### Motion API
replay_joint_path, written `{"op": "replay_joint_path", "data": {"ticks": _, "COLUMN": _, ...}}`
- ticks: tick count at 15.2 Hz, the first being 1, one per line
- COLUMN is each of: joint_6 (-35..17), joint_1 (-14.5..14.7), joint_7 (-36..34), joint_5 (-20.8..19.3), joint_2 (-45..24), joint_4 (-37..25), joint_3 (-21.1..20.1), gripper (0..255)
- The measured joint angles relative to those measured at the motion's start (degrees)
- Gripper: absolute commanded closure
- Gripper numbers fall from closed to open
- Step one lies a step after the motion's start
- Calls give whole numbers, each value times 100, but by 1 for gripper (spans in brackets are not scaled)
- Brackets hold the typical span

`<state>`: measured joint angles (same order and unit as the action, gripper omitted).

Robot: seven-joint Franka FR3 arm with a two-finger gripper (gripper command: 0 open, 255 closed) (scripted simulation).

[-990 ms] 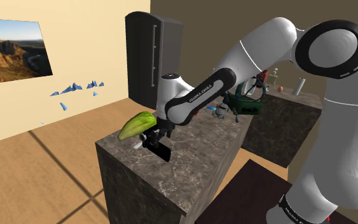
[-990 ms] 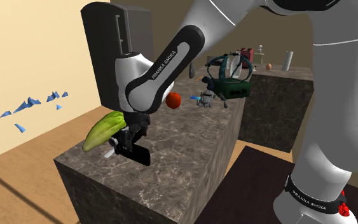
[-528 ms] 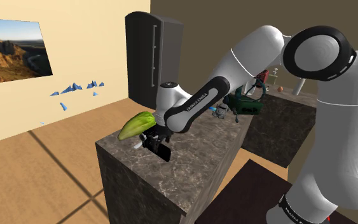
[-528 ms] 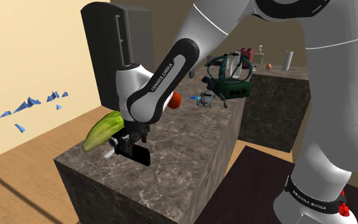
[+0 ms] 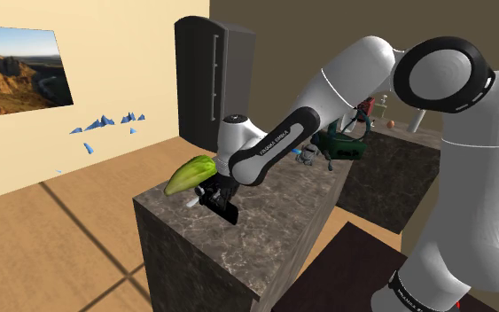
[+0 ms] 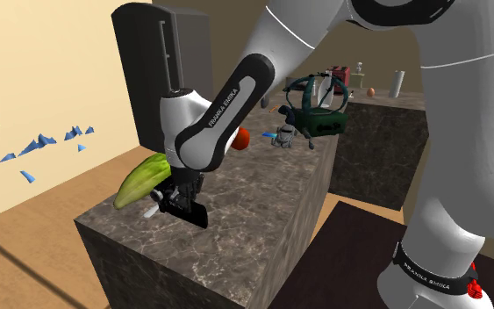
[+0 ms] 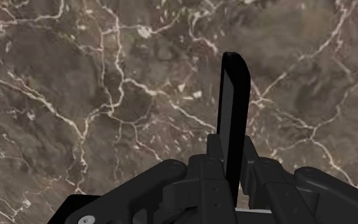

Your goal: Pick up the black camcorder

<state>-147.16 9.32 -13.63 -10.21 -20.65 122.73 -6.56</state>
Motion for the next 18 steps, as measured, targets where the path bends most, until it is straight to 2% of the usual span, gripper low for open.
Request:
{"op": "replay_joint_path", "data": {"ticks": 4, "joint_6": 66, "joint_1": -12, "joint_7": 22, "joint_5": 24, "joint_2": 71, "joint_4": 12, "joint_3": -12, "gripper": 255}}
{"op": "replay_joint_path", "data": {"ticks": 18, "joint_6": 945, "joint_1": -79, "joint_7": 237, "joint_5": 285, "joint_2": 817, "joint_4": -136, "joint_3": -126, "gripper": 255}}
